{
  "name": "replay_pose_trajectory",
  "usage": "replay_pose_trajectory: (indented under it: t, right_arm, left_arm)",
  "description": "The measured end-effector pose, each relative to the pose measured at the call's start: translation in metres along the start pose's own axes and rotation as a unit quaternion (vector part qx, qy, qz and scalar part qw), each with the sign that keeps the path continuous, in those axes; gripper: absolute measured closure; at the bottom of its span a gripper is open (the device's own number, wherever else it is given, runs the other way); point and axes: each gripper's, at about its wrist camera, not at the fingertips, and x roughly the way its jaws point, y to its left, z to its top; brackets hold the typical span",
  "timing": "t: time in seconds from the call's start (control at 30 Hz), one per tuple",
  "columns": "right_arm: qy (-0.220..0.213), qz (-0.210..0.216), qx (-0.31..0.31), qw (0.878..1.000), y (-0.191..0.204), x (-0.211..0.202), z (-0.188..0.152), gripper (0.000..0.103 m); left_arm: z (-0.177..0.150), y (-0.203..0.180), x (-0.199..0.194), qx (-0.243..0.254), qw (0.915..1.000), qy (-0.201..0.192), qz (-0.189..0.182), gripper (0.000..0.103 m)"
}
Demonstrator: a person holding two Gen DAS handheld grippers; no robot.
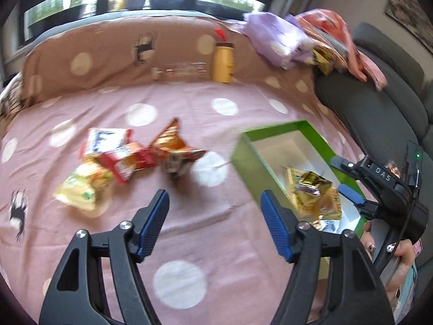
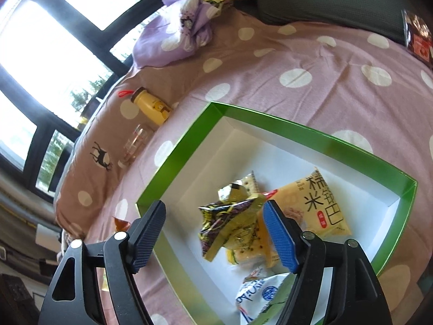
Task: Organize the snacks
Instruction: 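Move the right gripper back to the white red-edged snack pack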
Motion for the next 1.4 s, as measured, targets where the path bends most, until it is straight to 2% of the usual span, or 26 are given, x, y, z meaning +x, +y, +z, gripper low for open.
replay_pose_trajectory:
  t: [0.23,0.4,0.53,0.73,0.87,1.03,1.17,1.3,1.4]
  right_arm:
    - [-0.008,0.009,-0.065,0.998,0.042,0.0,-0.016,0.022]
    - [-0.008,0.011,-0.122,0.992,0.074,0.003,-0.032,0.021]
    - [-0.006,0.012,-0.145,0.989,0.093,0.009,-0.044,0.021]
    - [0.001,0.02,-0.174,0.984,0.111,0.015,-0.055,0.021]
    - [0.009,0.027,-0.184,0.983,0.116,0.019,-0.061,0.021]
    - [0.008,0.016,-0.19,0.982,0.121,0.021,-0.067,0.021]
    - [0.008,0.006,-0.198,0.98,0.125,0.025,-0.07,0.021]
    - [0.002,-0.012,-0.199,0.98,0.129,0.028,-0.073,0.021]
    - [-0.001,-0.018,-0.207,0.978,0.132,0.029,-0.078,0.021]
  left_arm:
    - [-0.03,0.045,-0.026,-0.042,0.9986,0.001,0.031,0.029]
    - [-0.046,0.076,-0.03,-0.078,0.9957,-0.002,0.049,0.026]
    - [-0.052,0.099,-0.028,-0.116,0.9908,0.005,0.07,0.026]
    - [-0.053,0.111,-0.032,-0.136,0.9871,-0.009,0.084,0.021]
    - [-0.053,0.113,-0.036,-0.144,0.9853,-0.028,0.088,0.019]
    - [-0.05,0.111,-0.031,-0.156,0.9828,-0.056,0.082,0.017]
    - [-0.04,0.107,-0.013,-0.129,0.9872,-0.042,0.085,0.017]
    - [-0.03,0.107,-0.002,-0.112,0.9896,-0.051,0.075,0.016]
    - [-0.036,0.11,0.011,-0.103,0.9894,-0.04,0.094,0.016]
